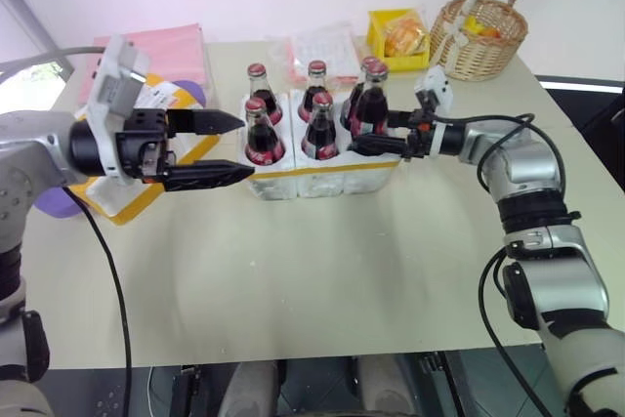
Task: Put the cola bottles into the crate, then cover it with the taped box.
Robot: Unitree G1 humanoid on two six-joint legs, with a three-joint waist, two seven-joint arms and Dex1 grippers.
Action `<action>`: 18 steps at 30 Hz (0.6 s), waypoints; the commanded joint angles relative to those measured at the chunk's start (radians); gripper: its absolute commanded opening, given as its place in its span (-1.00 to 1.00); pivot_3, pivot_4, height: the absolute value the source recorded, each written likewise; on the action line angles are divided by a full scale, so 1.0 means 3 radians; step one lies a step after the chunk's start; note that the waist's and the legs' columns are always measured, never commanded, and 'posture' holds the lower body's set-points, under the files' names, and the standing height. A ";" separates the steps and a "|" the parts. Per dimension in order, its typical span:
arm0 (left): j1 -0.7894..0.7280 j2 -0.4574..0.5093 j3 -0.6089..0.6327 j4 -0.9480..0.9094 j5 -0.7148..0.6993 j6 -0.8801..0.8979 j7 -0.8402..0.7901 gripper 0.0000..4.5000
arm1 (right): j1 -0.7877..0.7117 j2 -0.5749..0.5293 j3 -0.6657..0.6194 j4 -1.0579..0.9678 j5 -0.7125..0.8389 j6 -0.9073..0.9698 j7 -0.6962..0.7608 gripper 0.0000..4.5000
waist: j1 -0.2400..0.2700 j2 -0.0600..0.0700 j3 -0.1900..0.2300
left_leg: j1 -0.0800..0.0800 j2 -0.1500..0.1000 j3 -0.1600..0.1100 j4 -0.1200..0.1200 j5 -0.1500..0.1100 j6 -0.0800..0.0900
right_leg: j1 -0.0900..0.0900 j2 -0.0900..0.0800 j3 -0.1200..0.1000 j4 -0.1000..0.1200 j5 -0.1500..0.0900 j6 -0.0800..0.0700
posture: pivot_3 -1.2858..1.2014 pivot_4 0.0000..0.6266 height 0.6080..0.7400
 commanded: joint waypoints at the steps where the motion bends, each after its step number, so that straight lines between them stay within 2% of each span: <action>1: -0.0019 0.0061 0.0116 -0.0033 -0.0035 -0.0033 0.0011 1.00 | 0.0028 -0.0018 -0.0074 -0.0072 -0.0004 0.0024 0.0002 0.97 | 0.0000 0.0000 0.0000 | 0.0001 0.0000 0.0000 0.0000 0.0000 0.0000 | 0.0001 0.0000 0.0000 0.0000 0.0000 0.0000 | 0.03 -0.52 0.97; 8: 0.0255 0.0143 0.0311 -0.0078 0.0141 -0.0129 0.0212 1.00 | 0.0178 -0.0308 -0.0220 -0.0624 0.0187 0.0179 0.0291 0.97 | 0.0002 0.0000 0.0000 | 0.0001 0.0000 0.0000 -0.0003 0.0000 0.0000 | 0.0001 0.0000 0.0000 0.0000 0.0000 0.0000 | 0.03 -0.52 0.97; 12: 0.0862 0.0357 0.0558 -0.0228 0.0794 -0.0573 0.0388 1.00 | 0.0250 -0.0720 -0.0370 -0.0965 0.0321 0.0297 0.0524 0.97 | -0.0002 0.0002 0.0001 | 0.0001 0.0000 0.0000 -0.0004 -0.0001 0.0001 | 0.0000 0.0000 0.0000 -0.0003 0.0000 0.0000 | 0.03 -0.52 0.97; 18: 0.1796 0.0369 0.1218 -0.0585 0.1389 -0.0880 0.0609 1.00 | 0.0198 -0.1286 -0.0470 -0.0956 0.0344 0.0309 0.0876 0.97 | -0.0001 0.0002 0.0001 | 0.0003 0.0005 0.0009 -0.0007 -0.0001 0.0001 | 0.0000 0.0000 0.0003 -0.0007 -0.0001 -0.0002 | 0.03 -0.52 0.97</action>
